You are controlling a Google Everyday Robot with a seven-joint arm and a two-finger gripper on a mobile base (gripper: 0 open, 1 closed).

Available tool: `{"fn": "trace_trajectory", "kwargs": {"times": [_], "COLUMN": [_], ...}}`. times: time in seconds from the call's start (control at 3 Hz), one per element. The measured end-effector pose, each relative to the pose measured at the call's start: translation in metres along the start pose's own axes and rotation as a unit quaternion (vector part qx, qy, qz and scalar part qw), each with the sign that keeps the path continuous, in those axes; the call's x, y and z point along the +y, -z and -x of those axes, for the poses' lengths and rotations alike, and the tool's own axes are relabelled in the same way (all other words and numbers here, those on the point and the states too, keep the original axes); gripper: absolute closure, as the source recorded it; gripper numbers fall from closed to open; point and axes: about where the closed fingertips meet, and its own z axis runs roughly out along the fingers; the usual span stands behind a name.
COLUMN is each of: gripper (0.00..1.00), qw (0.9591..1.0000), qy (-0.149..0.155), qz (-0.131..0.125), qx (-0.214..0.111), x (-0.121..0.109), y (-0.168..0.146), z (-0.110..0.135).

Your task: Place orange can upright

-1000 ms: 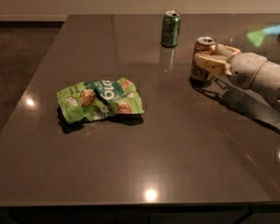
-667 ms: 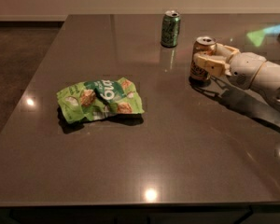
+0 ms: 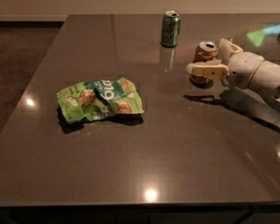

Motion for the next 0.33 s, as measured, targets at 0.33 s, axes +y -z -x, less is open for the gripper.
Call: {"fn": "trace_trajectory", "kwargs": {"times": [0.33], "gripper": [0.00], "qw": [1.0000], "qy": [0.000], "qz": [0.000], "qx": [0.000], "x": [0.0001], "y": [-0.0001], "z": [0.0000]}}
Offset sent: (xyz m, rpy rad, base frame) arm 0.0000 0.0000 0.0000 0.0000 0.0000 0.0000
